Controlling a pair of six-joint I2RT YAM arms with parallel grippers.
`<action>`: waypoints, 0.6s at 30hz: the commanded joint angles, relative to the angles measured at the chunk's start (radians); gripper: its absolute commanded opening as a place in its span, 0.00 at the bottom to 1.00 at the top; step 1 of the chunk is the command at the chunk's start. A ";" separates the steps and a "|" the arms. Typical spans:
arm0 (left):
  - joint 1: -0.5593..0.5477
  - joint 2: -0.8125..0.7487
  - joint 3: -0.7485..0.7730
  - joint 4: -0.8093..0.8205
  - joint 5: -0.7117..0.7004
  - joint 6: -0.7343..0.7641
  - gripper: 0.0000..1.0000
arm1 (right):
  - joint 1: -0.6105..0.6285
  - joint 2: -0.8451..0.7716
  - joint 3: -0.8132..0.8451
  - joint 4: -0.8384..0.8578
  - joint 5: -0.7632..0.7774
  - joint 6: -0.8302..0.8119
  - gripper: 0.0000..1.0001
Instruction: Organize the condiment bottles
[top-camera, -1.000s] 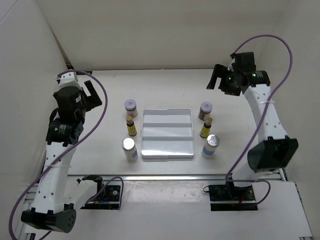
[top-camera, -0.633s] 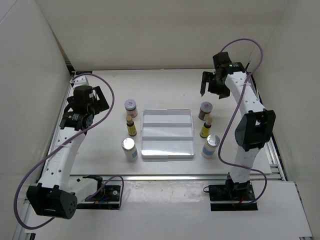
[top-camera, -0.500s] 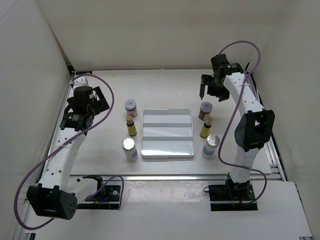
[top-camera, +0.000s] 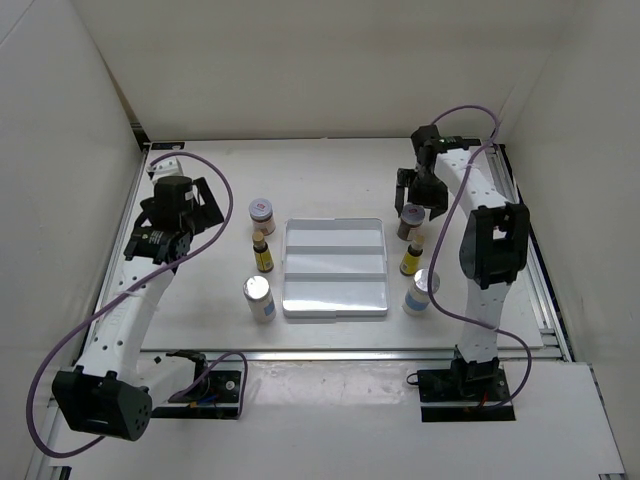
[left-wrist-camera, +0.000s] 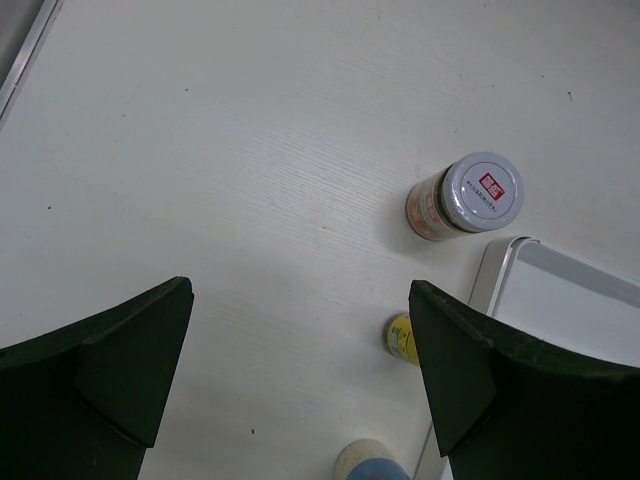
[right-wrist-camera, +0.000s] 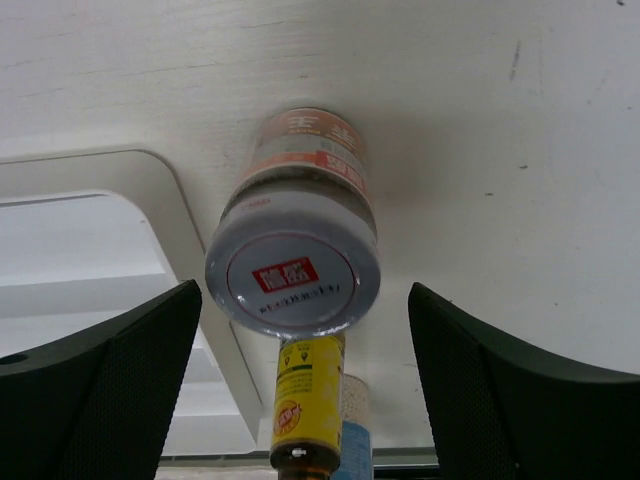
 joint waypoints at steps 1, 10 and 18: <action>-0.016 -0.007 0.008 0.002 -0.046 0.005 1.00 | -0.003 0.030 -0.002 -0.001 -0.038 0.007 0.83; -0.016 -0.007 -0.012 0.011 -0.046 0.005 1.00 | -0.003 0.024 -0.002 0.008 -0.055 0.007 0.40; -0.026 0.015 -0.012 0.029 -0.037 0.014 1.00 | 0.058 -0.046 0.131 -0.028 0.009 -0.028 0.23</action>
